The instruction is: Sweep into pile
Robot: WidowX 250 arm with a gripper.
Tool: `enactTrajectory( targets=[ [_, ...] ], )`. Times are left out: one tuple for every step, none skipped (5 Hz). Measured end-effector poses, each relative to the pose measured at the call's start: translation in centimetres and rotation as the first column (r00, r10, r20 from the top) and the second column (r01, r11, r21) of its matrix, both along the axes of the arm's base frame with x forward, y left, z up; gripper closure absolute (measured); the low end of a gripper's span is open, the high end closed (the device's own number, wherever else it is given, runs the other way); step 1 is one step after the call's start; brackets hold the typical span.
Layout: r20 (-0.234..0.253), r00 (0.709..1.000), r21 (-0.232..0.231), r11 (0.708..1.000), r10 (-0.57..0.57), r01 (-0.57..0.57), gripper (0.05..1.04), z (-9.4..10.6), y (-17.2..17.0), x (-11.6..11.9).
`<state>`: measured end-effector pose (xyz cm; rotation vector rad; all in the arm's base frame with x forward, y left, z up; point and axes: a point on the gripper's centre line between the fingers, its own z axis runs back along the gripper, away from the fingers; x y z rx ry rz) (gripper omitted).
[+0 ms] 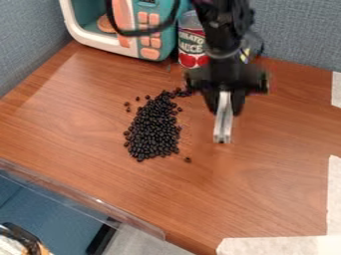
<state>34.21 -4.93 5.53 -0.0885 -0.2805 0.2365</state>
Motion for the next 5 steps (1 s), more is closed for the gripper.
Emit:
enactTrajectory(
  targets=[
    [-0.066,0.992,-0.003,0.995,-0.103,0.103,0.704,-2.1,-0.8,-1.9],
    [-0.150,0.966,0.013,0.977,-0.209,0.213,0.704,-5.4,-0.6,-3.4],
    [-0.148,0.945,0.046,0.952,-0.293,0.302,0.704,-5.9,0.5,-3.2],
    [-0.149,0.921,0.079,0.925,-0.359,0.373,0.704,-6.0,1.4,-3.0],
    [-0.158,0.904,0.134,0.899,-0.397,0.417,0.704,-5.6,3.5,-2.2]
  ],
)
